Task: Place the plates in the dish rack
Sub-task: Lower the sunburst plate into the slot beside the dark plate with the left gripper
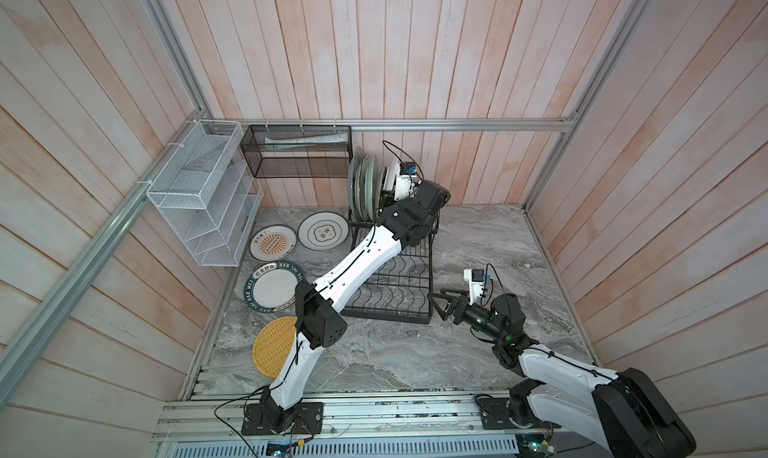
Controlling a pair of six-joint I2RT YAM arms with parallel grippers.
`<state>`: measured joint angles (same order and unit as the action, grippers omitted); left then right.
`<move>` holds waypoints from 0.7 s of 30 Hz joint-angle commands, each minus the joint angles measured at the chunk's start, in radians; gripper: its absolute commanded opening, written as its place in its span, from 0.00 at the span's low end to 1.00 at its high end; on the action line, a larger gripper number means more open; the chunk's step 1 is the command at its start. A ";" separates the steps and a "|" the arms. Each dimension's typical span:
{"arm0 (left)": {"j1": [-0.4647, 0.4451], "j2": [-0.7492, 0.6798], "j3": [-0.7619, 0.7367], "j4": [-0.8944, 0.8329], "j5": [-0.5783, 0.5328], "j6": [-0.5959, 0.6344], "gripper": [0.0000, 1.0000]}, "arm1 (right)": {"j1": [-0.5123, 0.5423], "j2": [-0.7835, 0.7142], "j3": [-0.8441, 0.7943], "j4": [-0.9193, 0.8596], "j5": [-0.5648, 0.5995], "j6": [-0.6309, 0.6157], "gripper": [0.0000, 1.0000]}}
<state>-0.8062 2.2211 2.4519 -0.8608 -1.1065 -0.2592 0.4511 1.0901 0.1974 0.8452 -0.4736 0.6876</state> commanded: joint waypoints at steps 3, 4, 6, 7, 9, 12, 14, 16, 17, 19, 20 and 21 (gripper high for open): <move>-0.019 0.000 0.006 -0.011 0.060 -0.012 0.17 | 0.008 0.005 0.030 0.023 -0.016 0.006 0.98; -0.019 -0.004 0.006 -0.011 0.061 -0.013 0.17 | 0.008 0.005 0.031 0.023 -0.016 0.006 0.98; -0.021 -0.008 0.004 -0.009 0.064 -0.014 0.17 | 0.008 0.003 0.031 0.023 -0.016 0.006 0.98; -0.023 -0.010 0.005 -0.006 0.066 -0.015 0.17 | 0.007 0.002 0.030 0.023 -0.016 0.006 0.98; -0.023 -0.016 0.009 -0.003 0.067 -0.011 0.18 | 0.008 0.004 0.031 0.023 -0.016 0.006 0.98; -0.025 -0.033 0.012 0.009 0.069 0.002 0.20 | 0.009 0.004 0.030 0.022 -0.016 0.005 0.98; -0.026 -0.050 0.012 0.018 0.075 0.012 0.23 | 0.009 0.003 0.031 0.022 -0.015 0.004 0.98; -0.025 -0.067 0.012 0.023 0.083 0.018 0.26 | 0.009 0.003 0.031 0.022 -0.015 0.004 0.98; -0.026 -0.074 0.013 0.025 0.088 0.022 0.28 | 0.009 0.004 0.031 0.022 -0.015 0.004 0.98; -0.027 -0.091 0.014 0.026 0.092 0.027 0.31 | 0.009 0.002 0.031 0.020 -0.015 0.003 0.98; -0.027 -0.099 0.013 0.029 0.094 0.030 0.32 | 0.009 0.004 0.030 0.020 -0.014 0.003 0.98; -0.026 -0.106 0.013 0.031 0.097 0.035 0.33 | 0.009 0.005 0.032 0.019 -0.015 0.003 0.98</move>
<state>-0.8280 2.1826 2.4519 -0.8513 -1.0260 -0.2386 0.4541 1.0904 0.2028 0.8452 -0.4736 0.6876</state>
